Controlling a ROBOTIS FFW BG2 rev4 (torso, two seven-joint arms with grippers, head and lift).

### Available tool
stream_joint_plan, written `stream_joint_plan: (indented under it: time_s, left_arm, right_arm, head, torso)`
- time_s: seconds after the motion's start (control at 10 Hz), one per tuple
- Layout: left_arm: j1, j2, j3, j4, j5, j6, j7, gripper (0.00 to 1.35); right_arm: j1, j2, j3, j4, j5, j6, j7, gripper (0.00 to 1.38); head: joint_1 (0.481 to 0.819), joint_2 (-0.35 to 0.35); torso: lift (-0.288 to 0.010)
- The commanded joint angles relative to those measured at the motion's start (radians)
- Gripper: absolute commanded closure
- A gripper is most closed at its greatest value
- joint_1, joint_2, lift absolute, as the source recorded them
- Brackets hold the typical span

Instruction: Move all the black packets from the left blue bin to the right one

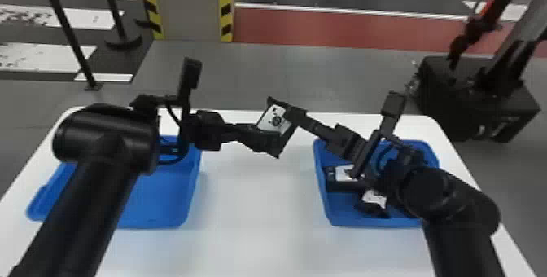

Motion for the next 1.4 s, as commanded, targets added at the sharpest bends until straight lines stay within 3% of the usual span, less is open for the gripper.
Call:
stream_joint_plan:
  time_s: [0.0,0.1,0.2,0.4,0.6,0.7,0.9,1.0,1.2,1.3]
  left_arm:
    - [-0.011,-0.007,-0.009,0.018,0.000,0.000,-0.001,1.22]
    - [-0.011,-0.007,-0.009,0.026,0.002,0.002,0.000,1.22]
    - [-0.011,-0.005,-0.008,0.026,0.002,0.002,-0.001,1.22]
    - [-0.006,-0.005,0.011,0.026,-0.009,-0.022,0.005,1.22]
    - [0.011,-0.004,0.045,0.026,-0.003,-0.037,0.028,1.22]
    - [0.026,0.000,0.051,0.026,0.018,-0.044,0.062,1.12]
    - [0.058,0.003,0.049,0.026,0.066,-0.017,0.103,0.51]
    - [0.063,0.007,0.049,0.026,0.052,-0.010,0.105,0.31]
    - [0.095,0.033,0.052,0.003,0.051,-0.083,0.105,0.13]
    - [0.151,0.044,0.081,-0.097,0.058,-0.083,0.114,0.13]
  right_arm:
    - [-0.030,0.002,0.021,0.030,0.008,0.002,0.000,0.19]
    - [-0.037,0.001,0.022,0.035,0.031,0.002,0.003,0.52]
    - [-0.040,0.001,0.022,0.040,0.039,0.004,0.012,1.05]
    - [-0.013,0.007,0.030,0.018,0.024,0.009,0.055,1.28]
    - [0.054,0.019,0.028,-0.039,-0.006,-0.030,0.064,1.28]
    - [0.061,0.019,0.030,-0.012,-0.052,-0.070,0.089,1.28]
    - [0.085,0.019,0.028,0.018,-0.165,-0.133,0.106,1.28]
    - [0.088,0.019,0.018,0.023,-0.182,-0.165,0.106,1.28]
    - [0.088,0.009,-0.076,0.001,-0.157,-0.187,0.104,1.28]
    - [0.093,-0.007,-0.107,-0.012,-0.141,-0.195,0.097,1.28]
  head:
    - [0.695,-0.077]
    - [0.695,-0.073]
    - [0.695,-0.071]
    - [0.695,-0.066]
    - [0.695,-0.050]
    - [0.695,-0.040]
    - [0.695,-0.031]
    - [0.695,-0.031]
    - [0.695,-0.045]
    - [0.695,-0.052]
  torso:
    - [-0.110]
    - [-0.110]
    - [-0.110]
    - [-0.110]
    - [-0.110]
    - [-0.110]
    - [-0.110]
    - [-0.110]
    - [-0.110]
    - [-0.110]
